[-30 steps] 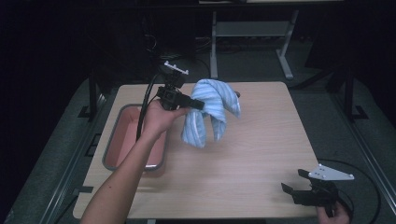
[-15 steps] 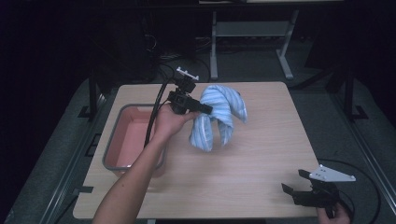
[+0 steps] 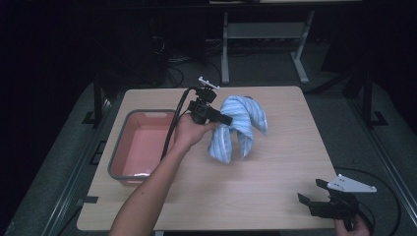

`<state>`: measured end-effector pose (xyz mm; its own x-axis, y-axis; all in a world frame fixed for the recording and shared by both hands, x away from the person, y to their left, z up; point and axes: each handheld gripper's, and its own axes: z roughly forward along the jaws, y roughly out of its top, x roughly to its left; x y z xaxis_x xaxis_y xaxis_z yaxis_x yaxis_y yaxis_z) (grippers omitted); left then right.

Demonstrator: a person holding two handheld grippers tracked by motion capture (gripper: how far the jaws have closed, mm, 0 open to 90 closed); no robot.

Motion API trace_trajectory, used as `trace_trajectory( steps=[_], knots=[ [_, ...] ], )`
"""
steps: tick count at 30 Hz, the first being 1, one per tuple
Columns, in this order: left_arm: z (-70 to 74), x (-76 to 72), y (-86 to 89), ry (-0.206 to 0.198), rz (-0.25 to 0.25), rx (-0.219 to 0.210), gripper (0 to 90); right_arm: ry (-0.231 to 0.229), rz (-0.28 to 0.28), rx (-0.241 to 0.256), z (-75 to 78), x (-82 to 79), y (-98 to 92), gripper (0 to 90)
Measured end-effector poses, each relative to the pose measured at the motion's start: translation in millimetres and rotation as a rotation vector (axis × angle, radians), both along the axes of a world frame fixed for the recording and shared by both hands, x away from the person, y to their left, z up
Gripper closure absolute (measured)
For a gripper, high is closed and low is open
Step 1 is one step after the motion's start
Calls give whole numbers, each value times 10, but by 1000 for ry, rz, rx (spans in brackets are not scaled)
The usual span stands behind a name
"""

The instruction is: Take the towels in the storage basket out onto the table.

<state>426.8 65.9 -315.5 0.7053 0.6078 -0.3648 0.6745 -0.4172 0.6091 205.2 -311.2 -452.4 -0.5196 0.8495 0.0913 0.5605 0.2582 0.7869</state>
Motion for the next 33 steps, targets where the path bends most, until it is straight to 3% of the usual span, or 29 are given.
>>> trace_trajectory(
  steps=[33],
  knots=[
    [-567,81,-253,85,34,14,682,-2,13,2,-5,-9,38,140]
  ],
)
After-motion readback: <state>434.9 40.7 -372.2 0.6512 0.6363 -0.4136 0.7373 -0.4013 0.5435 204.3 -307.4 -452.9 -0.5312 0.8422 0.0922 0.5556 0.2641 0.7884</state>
